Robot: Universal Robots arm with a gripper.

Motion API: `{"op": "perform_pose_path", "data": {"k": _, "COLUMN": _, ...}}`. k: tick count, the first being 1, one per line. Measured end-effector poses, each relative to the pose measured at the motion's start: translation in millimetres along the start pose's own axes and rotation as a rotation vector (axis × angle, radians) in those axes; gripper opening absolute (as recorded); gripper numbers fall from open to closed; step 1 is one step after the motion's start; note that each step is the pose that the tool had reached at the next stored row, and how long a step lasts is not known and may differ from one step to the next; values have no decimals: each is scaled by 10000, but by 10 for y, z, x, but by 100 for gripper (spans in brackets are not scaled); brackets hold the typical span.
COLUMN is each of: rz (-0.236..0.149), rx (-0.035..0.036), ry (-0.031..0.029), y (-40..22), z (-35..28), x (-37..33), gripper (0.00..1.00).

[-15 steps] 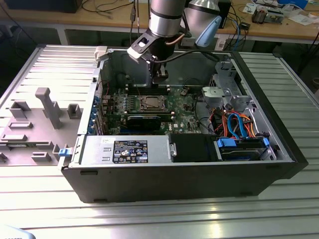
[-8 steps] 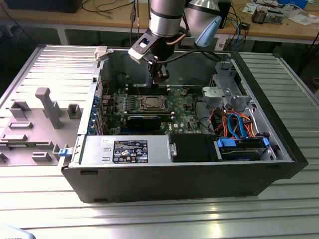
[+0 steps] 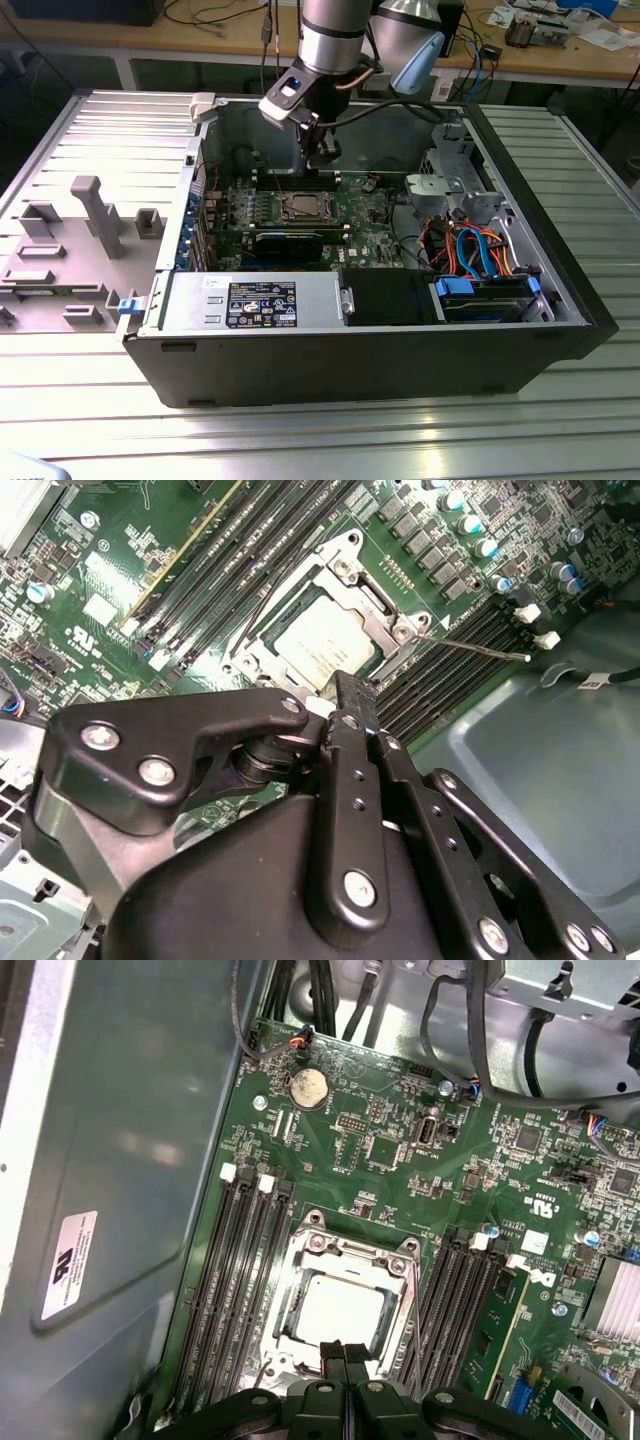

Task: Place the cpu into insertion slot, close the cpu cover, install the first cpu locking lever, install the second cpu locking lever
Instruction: 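Install the first cpu locking lever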

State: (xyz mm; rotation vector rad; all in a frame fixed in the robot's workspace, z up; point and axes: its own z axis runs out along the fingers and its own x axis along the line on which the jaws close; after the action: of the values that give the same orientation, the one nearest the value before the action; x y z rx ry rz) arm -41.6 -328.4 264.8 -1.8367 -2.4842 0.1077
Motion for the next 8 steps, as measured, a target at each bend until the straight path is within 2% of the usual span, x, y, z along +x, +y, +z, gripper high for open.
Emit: {"op": "perform_pose_path", "data": {"k": 8, "rz": -622, "rx": 0, "ry": -53, "y": 0, "z": 0, "x": 0, "gripper": 11}}
